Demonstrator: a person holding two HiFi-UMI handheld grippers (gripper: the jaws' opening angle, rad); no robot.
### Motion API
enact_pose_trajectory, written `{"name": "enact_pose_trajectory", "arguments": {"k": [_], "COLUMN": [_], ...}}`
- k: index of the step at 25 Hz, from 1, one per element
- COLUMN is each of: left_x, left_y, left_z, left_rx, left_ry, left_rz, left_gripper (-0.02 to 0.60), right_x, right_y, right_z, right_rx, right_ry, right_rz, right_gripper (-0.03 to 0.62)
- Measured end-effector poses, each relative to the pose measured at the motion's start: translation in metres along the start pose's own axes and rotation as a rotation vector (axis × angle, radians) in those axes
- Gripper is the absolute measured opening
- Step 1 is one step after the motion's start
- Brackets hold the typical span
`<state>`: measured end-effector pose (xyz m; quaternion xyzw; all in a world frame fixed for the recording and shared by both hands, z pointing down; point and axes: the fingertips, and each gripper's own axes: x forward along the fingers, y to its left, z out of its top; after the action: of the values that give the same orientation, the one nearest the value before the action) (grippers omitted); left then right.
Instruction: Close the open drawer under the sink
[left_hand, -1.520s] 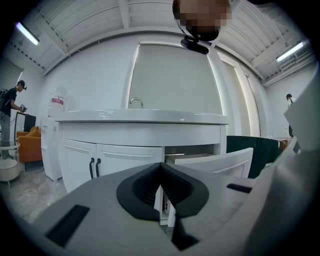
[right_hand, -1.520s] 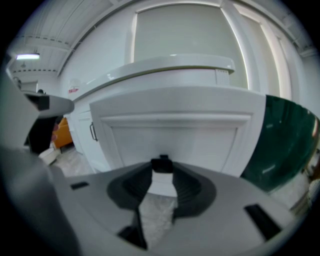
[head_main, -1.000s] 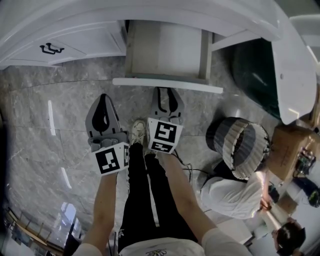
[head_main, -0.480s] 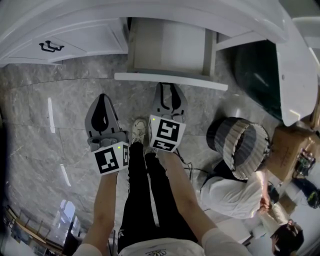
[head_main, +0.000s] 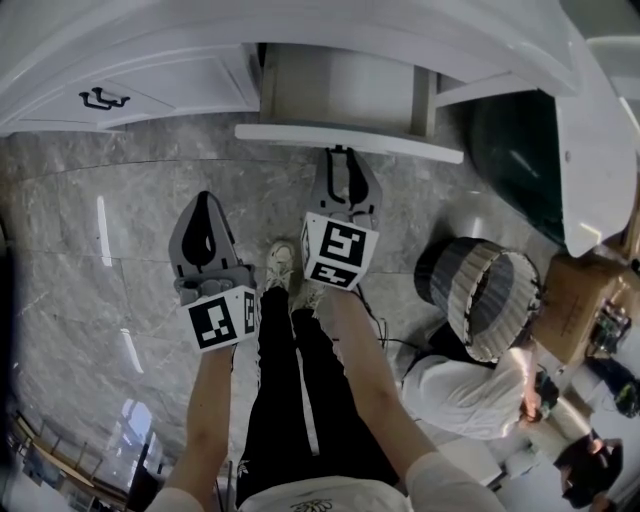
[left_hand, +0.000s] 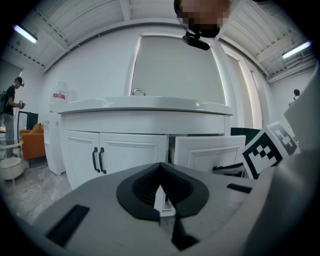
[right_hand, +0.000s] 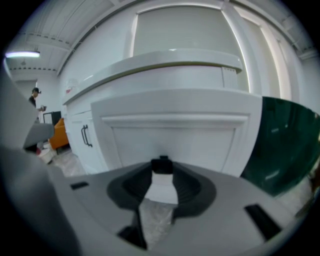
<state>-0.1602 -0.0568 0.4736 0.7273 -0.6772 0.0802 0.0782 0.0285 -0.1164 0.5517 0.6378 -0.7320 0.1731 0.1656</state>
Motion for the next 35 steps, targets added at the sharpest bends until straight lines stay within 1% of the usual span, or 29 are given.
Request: {"name": "enact_pose_trajectory", "arguments": {"k": [11, 19, 31, 35], "left_x": [0.016, 0.027, 0.040, 0.048], "left_y": [0.008, 0.002, 0.000, -0.001], "left_z": [0.005, 0.007, -0.004, -0.005], "left_rx": [-0.007, -0.016, -0.020, -0.034], "left_ry": [-0.003, -0.006, 0.022, 0.026], "left_rz": [0.016, 0.012, 0.011, 0.012], "left_gripper": [0.012, 0.012, 0.012, 0.012], "right_x": [0.013, 0.019, 0.032, 0.038], "right_y": [0.000, 0.001, 0.000, -0.001], "right_z": [0.009, 0.013, 0.021, 0.025], "right_rx": [-0.012, -0.016, -0.009, -0.009], "right_ry": [-0.012, -0.021, -0.035, -0.037], "right_rz": [0.001, 0.002, 0.018, 0.019], "right_gripper": [0.146, 0.146, 0.146, 0.146]}}
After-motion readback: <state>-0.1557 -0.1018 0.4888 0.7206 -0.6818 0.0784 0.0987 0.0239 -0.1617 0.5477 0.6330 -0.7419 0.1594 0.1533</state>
